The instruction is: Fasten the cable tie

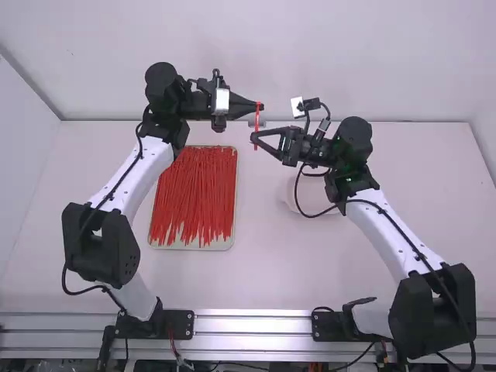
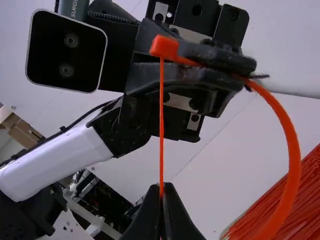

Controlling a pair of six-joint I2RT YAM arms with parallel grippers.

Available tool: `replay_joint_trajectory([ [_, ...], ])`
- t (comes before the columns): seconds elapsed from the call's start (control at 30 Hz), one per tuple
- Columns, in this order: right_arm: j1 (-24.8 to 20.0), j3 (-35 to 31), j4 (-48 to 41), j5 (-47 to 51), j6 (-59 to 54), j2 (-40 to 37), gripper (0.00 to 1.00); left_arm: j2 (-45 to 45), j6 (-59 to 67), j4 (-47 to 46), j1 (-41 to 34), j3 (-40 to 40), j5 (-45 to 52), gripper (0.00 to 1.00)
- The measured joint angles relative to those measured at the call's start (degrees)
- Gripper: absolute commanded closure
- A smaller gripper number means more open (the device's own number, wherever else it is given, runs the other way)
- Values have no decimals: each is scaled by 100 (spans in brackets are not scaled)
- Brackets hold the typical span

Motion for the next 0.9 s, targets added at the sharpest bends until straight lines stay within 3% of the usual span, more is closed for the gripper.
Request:
replay_joint_trajectory([
  [0.9,-70,-9,173,72,306,0,100,0,-643,341,0,0,37,98],
])
